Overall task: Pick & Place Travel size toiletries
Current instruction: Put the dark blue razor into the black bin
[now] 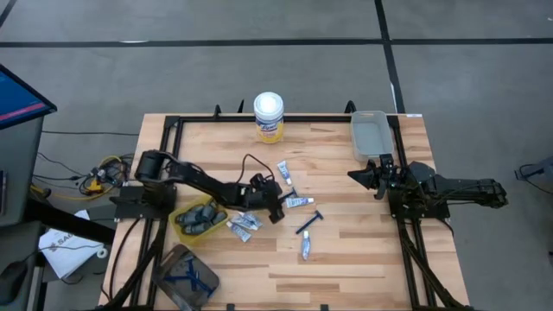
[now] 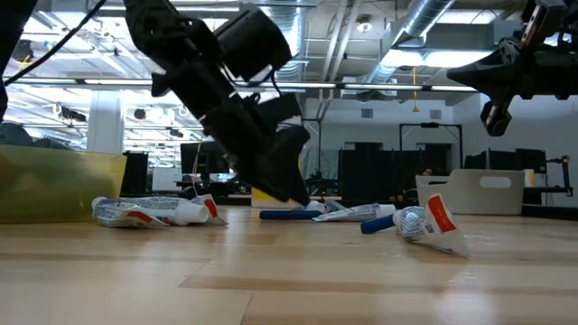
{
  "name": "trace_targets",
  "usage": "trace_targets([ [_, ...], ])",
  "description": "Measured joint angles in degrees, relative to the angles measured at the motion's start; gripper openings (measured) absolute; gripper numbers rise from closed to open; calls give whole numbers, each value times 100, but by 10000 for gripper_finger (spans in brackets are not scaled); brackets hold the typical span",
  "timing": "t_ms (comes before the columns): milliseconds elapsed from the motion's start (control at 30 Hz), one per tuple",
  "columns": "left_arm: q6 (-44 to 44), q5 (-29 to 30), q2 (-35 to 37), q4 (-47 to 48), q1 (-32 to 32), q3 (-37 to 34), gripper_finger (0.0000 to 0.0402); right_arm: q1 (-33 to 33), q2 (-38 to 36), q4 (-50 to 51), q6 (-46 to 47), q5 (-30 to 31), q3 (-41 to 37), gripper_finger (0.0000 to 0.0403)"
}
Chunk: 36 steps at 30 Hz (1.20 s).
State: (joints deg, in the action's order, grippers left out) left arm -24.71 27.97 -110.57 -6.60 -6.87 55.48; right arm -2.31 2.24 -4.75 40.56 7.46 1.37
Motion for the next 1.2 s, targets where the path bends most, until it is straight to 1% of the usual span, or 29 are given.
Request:
trace_targets([
  [267,-127,30,-273,-147,-111,2,245,1,-2,2,0,0,0,0],
  [367,-128,41,-345,-197,-146,15,230,1,-1,2,0,2,0,0],
  [500,-138,37,-408,-233,-184,28,184,0,-2,2,0,2,0,0],
  [767,-126,-59,-424,-173,-173,22,58,2,-1,2,0,0,0,0],
  [867,-125,-51,-420,-150,-173,18,21,0,-1,2,0,1,0,0],
  [967,-122,-59,-419,-143,-173,17,18,1,0,2,0,0,0,0],
  [1100,-110,-82,-413,-139,-171,13,38,0,-1,2,0,0,0,0],
  [1200,-92,-141,-342,-107,-167,12,35,0,-2,2,0,0,0,0],
])
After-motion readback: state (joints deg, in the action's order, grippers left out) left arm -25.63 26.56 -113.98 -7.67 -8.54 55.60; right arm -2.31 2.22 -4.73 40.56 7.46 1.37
